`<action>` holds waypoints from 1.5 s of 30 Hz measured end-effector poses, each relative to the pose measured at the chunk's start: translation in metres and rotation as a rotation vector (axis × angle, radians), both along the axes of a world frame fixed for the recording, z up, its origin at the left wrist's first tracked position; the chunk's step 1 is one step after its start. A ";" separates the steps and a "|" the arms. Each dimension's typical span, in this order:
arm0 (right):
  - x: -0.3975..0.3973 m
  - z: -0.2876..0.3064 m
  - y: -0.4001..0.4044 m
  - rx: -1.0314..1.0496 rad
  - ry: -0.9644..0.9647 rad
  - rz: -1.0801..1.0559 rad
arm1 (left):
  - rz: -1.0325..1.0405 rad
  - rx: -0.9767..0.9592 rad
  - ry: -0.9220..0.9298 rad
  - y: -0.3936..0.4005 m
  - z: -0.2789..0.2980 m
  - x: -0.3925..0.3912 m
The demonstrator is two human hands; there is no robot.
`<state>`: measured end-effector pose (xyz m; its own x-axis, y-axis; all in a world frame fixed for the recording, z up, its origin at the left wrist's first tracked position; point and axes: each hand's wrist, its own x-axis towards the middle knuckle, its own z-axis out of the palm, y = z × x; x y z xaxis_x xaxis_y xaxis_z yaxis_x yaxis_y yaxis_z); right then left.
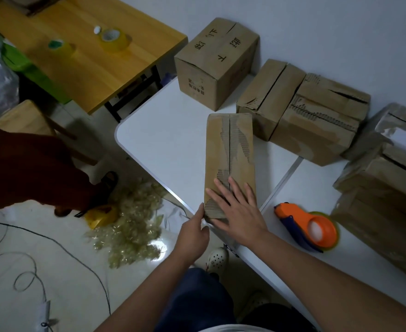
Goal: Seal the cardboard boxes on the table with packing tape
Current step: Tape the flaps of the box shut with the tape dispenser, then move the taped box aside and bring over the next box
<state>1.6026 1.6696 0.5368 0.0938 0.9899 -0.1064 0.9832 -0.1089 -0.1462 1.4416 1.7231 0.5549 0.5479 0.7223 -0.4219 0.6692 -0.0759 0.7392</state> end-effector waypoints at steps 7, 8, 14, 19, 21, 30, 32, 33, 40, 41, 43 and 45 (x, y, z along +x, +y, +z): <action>0.002 -0.001 0.002 -0.032 -0.021 0.014 | -0.618 0.345 0.326 0.080 -0.028 -0.006; 0.002 -0.002 0.002 -0.030 -0.020 0.012 | -0.681 0.393 0.379 0.090 -0.026 -0.003; 0.005 -0.002 0.002 -0.036 -0.013 0.026 | -0.776 0.369 0.411 0.100 -0.027 0.012; 0.010 0.001 0.001 -0.041 0.001 0.059 | -0.610 0.133 0.146 0.086 -0.026 -0.017; 0.013 0.000 -0.001 -0.047 -0.007 0.106 | -0.613 0.156 0.094 0.088 -0.019 -0.020; 0.039 0.015 -0.013 -0.081 0.034 0.268 | -0.618 0.335 0.328 0.080 -0.035 -0.012; 0.049 0.027 -0.029 -0.043 0.157 0.159 | -0.433 0.404 0.285 0.078 -0.024 -0.012; 0.054 0.031 -0.040 -0.028 0.234 0.068 | -0.337 0.531 0.237 0.076 -0.017 -0.007; 0.106 0.048 -0.112 -0.064 0.355 -0.307 | -0.508 0.635 0.212 0.021 0.025 0.114; 0.111 0.050 -0.119 -0.076 0.354 -0.335 | -0.536 0.577 0.269 0.012 0.023 0.127; 0.119 0.055 -0.131 -0.109 0.344 -0.349 | -0.564 0.513 0.388 -0.002 0.017 0.139; 0.126 0.056 -0.141 -0.150 0.327 -0.303 | -0.544 0.499 0.447 -0.009 0.015 0.134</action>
